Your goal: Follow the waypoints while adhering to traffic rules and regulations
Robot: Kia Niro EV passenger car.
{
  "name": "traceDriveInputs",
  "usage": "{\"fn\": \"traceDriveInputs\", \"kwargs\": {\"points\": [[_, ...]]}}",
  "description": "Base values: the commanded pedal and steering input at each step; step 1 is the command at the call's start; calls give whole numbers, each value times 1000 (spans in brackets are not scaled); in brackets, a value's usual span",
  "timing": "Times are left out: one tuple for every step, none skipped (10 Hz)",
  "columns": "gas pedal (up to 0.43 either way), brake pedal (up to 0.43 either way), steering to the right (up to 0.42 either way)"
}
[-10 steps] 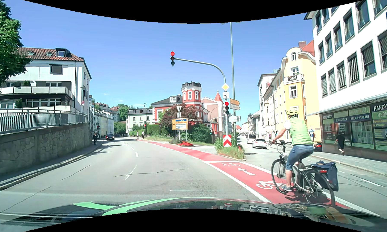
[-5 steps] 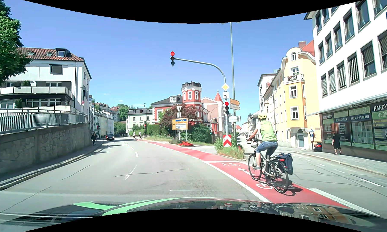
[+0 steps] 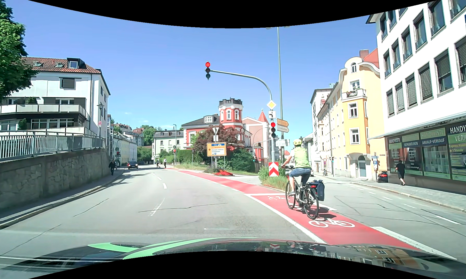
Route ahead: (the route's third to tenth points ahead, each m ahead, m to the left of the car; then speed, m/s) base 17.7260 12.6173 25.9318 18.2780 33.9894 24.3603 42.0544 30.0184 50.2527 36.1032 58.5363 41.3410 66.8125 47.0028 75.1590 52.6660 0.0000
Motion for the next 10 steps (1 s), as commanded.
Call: {"fn": "traceDriveInputs", "kwargs": {"points": [[0,262,-5],[0,262,-5],[0,262,-5],[0,262,-5],[0,262,-5],[0,262,-5],[0,262,-5],[0,262,-5],[0,262,-8],[0,262,-11]]}}
